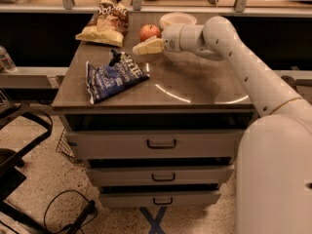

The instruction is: Pick apple

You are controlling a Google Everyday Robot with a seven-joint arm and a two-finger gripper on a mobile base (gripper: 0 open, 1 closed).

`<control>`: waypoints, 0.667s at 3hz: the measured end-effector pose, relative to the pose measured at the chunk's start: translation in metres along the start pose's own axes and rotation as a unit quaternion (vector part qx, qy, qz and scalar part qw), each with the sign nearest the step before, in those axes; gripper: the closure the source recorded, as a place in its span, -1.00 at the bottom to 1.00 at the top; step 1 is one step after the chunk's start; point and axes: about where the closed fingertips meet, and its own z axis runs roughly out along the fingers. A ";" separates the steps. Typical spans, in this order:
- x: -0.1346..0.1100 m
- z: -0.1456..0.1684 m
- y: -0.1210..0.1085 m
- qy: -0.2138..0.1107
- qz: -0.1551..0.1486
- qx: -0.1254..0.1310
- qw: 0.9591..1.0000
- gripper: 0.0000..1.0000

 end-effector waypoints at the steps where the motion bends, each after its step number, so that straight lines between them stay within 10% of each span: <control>1: 0.010 0.007 0.000 0.001 0.009 -0.004 1.000 -1.00; 2: 0.016 0.011 0.002 0.003 0.013 -0.005 1.000 -0.70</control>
Offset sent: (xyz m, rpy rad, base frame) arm 0.0053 0.0030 -0.0248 0.0063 0.0332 -0.0061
